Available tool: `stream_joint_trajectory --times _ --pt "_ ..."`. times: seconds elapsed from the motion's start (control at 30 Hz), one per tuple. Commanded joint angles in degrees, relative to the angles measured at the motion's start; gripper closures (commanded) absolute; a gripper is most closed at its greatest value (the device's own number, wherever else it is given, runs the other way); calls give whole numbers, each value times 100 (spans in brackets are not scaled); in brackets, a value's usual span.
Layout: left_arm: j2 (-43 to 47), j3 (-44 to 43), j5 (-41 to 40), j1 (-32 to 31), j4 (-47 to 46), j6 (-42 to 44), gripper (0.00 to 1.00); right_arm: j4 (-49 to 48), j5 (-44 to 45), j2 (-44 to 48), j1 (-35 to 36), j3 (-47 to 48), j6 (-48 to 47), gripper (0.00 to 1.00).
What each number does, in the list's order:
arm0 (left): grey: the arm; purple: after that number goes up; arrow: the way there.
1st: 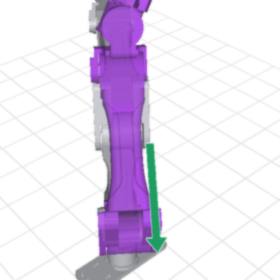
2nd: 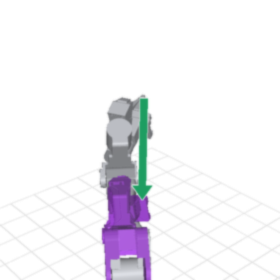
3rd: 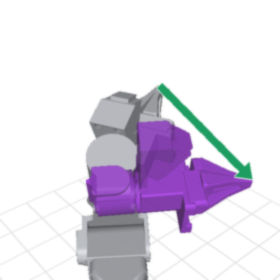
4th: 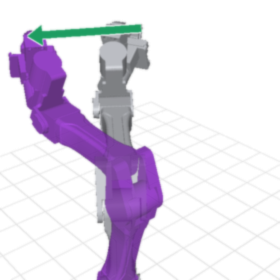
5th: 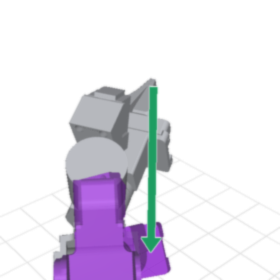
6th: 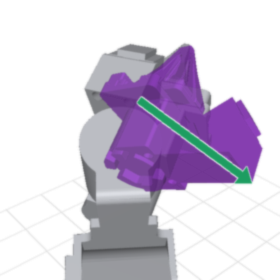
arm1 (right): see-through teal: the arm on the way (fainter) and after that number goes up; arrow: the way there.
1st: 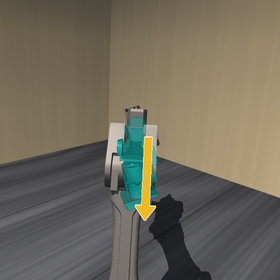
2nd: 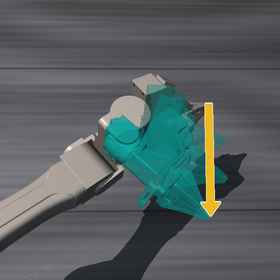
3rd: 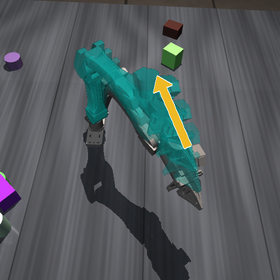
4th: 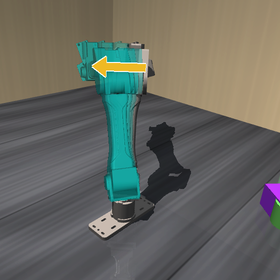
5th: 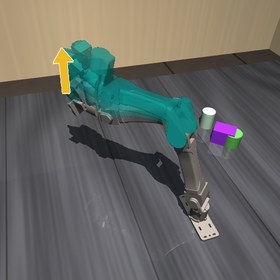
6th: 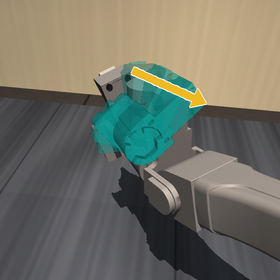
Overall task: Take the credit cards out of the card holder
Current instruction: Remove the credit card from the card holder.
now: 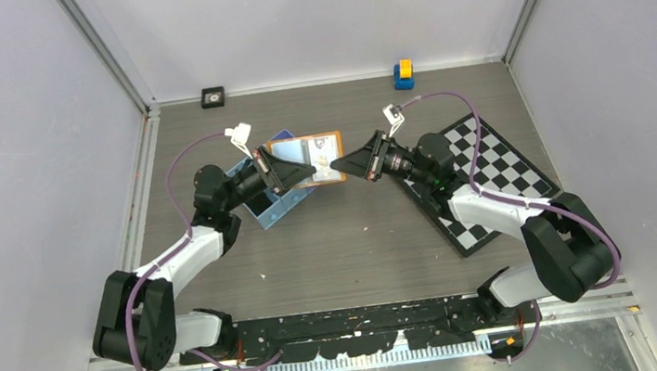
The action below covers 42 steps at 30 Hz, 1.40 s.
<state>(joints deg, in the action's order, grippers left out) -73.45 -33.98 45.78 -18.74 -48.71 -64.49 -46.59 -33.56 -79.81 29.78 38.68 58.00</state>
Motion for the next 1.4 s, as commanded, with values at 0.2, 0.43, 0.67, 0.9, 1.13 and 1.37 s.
stream_joint_trajectory --times 0.2,0.43,0.67,0.9,1.13,1.37 --pt "-15 -86 431 -103 -828 -222 89 -362 -265 -36 49 74 124 96" --pt "-81 -101 437 -89 -765 -210 97 -386 -261 -26 45 66 134 97" --pt "-83 40 336 185 -756 -348 100 -351 -7 141 -111 -117 164 85" --pt "-103 114 254 380 -546 -378 100 -424 138 226 -329 -276 311 85" --pt "-49 105 190 458 -169 -239 100 -392 201 269 -403 -317 327 80" --pt "142 60 17 467 526 138 100 851 808 579 -460 -228 -182 81"
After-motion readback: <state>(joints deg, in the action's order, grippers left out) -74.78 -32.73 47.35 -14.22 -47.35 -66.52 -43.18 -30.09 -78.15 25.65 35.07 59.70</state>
